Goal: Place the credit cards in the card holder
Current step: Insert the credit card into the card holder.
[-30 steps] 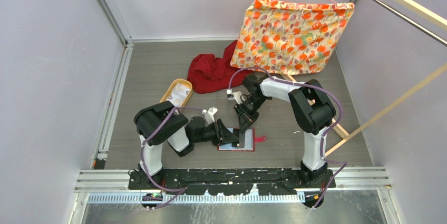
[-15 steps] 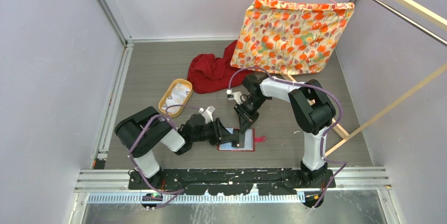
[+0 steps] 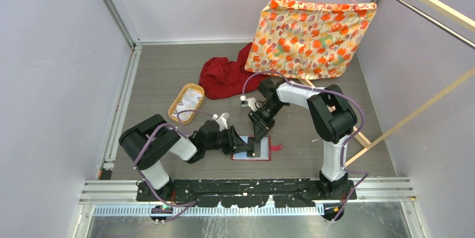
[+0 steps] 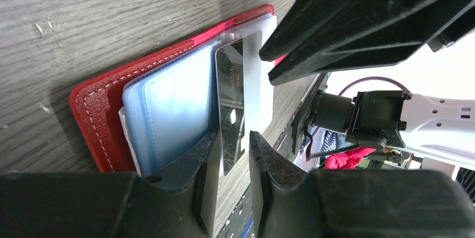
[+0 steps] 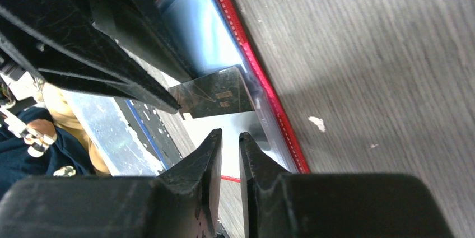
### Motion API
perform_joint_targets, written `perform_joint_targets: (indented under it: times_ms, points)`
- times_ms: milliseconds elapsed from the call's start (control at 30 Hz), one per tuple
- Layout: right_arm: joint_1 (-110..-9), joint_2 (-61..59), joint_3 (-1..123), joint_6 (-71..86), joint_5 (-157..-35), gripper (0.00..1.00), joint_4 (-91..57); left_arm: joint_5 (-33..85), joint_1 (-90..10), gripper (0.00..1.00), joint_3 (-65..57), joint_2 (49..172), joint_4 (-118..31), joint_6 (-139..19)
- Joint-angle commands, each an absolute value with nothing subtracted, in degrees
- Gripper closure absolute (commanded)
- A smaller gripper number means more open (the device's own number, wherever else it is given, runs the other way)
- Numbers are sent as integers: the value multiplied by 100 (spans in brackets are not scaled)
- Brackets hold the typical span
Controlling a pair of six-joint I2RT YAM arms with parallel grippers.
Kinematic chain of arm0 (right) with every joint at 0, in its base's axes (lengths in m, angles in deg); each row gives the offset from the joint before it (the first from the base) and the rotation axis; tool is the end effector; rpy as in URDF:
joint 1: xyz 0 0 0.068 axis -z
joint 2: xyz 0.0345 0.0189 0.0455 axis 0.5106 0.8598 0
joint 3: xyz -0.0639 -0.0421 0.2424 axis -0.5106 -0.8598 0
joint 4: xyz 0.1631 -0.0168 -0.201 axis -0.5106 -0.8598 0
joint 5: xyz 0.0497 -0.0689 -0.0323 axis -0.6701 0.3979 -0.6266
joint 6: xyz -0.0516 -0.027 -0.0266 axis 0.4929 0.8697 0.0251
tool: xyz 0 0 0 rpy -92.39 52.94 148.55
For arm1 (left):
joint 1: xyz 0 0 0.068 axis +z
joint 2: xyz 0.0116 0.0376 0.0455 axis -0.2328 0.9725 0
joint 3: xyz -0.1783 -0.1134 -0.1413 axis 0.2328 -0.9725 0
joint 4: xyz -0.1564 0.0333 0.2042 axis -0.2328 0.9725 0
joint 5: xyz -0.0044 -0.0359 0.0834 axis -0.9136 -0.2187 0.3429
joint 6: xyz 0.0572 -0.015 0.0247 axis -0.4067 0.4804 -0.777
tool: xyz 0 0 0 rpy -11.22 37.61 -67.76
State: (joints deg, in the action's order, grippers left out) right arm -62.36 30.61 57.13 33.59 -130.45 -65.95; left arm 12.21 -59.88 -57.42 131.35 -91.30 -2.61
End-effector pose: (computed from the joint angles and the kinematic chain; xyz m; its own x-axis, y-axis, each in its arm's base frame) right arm 0.2688 0.2049 0.1151 -0.6755 -0.7057 -0.2136 -0.6434 0.4227 0.6383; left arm 0.1685 -0.2040 0.0775 -0.9547 -0.2489 -0.1632 0.0327 0.4574 -0.8887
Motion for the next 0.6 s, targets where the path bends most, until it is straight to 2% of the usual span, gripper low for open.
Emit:
perform_joint_targets:
  times_ms: [0,233,567]
  points:
    - [-6268,2522,5902,3893,-13359,76,-6903,1279,-6035,74,-5639,13086,-9044,-393]
    - [-6259,2168,5862,4737,-12368,78,-7346,1364,-6095,75,-5474,12882,-8505,-517]
    - [-6258,2636,5979,4667,-11746,91,-7616,1552,-6327,82,-4954,12670,-7492,-778]
